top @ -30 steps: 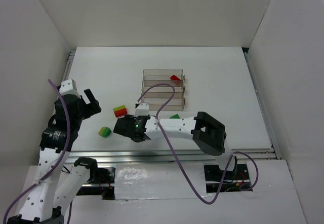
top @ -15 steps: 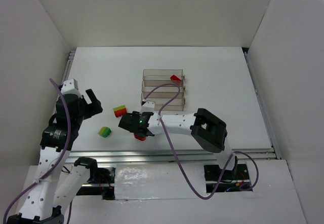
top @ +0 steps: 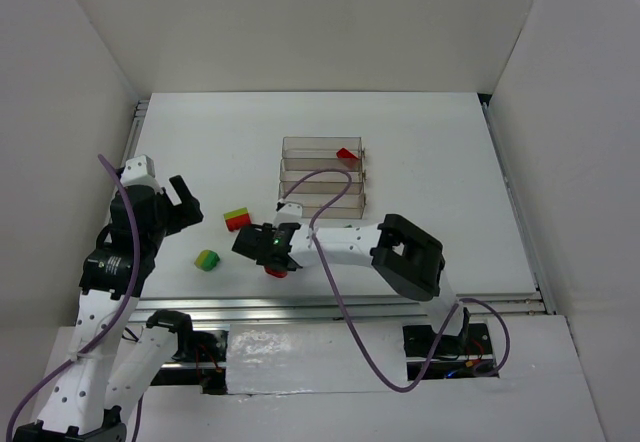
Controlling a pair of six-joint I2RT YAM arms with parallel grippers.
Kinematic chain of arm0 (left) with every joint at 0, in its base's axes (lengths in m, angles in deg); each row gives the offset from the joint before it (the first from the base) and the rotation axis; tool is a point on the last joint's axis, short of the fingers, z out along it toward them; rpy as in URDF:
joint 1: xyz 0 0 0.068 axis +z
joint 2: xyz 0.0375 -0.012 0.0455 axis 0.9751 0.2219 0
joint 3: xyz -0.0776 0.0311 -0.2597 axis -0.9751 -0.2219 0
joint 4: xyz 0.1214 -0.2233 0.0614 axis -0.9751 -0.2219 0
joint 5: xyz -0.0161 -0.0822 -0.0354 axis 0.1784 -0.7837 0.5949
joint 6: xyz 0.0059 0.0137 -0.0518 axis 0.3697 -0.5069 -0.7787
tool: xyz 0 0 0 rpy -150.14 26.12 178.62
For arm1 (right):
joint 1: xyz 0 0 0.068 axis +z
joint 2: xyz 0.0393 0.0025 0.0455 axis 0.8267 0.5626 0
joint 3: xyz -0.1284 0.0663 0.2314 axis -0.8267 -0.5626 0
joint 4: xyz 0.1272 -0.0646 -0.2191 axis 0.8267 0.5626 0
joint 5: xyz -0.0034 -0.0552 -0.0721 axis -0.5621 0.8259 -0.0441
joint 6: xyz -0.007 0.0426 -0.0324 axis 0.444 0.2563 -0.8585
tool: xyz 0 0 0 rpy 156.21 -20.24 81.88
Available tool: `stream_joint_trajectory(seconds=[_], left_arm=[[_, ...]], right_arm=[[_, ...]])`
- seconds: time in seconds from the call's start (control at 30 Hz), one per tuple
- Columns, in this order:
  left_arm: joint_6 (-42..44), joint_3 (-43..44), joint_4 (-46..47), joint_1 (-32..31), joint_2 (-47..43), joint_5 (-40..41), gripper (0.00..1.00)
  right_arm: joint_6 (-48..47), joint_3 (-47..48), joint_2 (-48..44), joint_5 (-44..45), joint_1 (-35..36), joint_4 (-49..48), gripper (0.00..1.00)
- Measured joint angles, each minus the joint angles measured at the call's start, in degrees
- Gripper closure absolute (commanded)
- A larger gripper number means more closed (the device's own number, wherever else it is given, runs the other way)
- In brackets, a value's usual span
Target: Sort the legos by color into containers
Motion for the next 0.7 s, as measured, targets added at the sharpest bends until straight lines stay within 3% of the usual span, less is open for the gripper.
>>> stream_joint_trajectory(seconds=[0.13,0.2,0.27,0.43,0.7], left_arm=[[0.0,0.0,0.0,0.0,0.0,0.0,0.0],[0.0,0.0,0.0,0.0,-0.1,0.0,0.01],[0.0,0.0,0.0,0.0,-0.1,0.0,0.01],[0.0,0.0,0.0,0.0,-0.1,-0.4,0.0],[-0.1,-0.4,1.4,0.0,0.2,-6.2,0.01]], right_arm=[[0.4,0.0,2.0,-1.0,0.0,-0.1,0.5],[0.5,0.0,2.3,-1.1,0.0,-0.2,0.62],[0.9,0.0,2.2,-1.1,-0.2,-0.5,0.9],[1.0,0.0,2.2,-1.1,-0.8,-0.8,1.0],[1.7,-0.8,-1.7,0.2,-3.4,0.6,1.0]])
